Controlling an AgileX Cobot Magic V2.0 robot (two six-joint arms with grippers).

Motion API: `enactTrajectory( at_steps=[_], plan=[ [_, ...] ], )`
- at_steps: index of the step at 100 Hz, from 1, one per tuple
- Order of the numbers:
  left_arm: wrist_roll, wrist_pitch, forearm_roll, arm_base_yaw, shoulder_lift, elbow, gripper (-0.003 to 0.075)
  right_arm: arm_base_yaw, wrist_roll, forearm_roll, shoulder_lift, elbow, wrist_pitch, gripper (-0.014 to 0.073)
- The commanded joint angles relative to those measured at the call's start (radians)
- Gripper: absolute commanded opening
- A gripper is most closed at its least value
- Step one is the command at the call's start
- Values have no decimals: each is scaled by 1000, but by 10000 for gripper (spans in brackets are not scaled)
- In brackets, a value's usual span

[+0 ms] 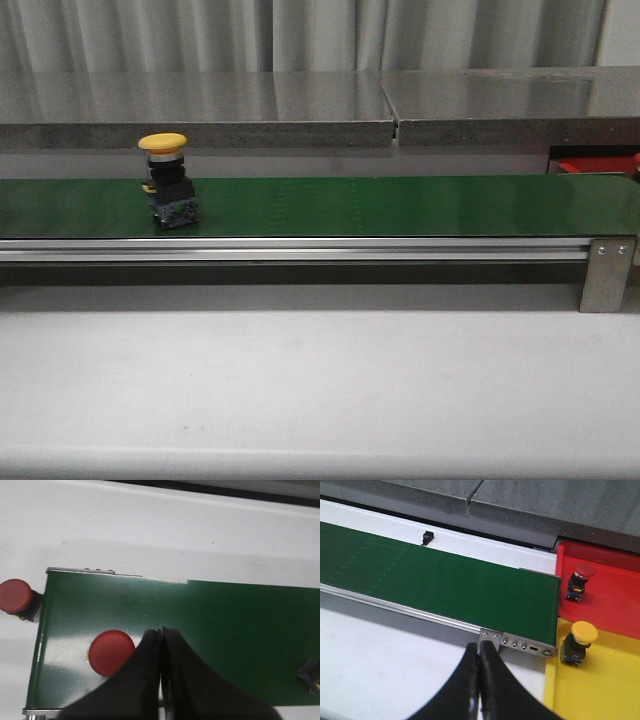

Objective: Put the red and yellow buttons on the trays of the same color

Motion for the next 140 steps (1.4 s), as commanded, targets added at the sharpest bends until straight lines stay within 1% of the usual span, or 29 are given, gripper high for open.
enactTrajectory(
  at_steps=[1, 6, 17, 41, 61, 90, 114, 140],
  plan=[
    [45, -52, -18, -37, -93, 8, -20, 1, -8, 16, 1, -28, -65, -67],
    [65, -53, -17, -61, -124, 34, -20, 1, -8, 16, 1, -28, -65, -67],
    [65, -70, -17, -103, -183, 86, -20, 1, -8, 16, 1, -28, -65, -67],
    [65, -178, -1, -204, -339, 238, -20, 1, -8, 16, 1, -28, -65, -67],
    [55, -245, -1, -240, -471, 372, -20, 1, -8, 16, 1, -28, -65, -67],
    [55, -264, -10, -317, -691, 554, -20, 1, -8, 16, 1, -28, -65, -67],
    [55, -288, -36, -326, -928, 705, -20, 1, -8, 16, 1, -28, -74, -67],
    [55, -270, -36, -326, -1136, 802, -20, 1, -8, 16, 1, -28, -91, -67]
  ],
)
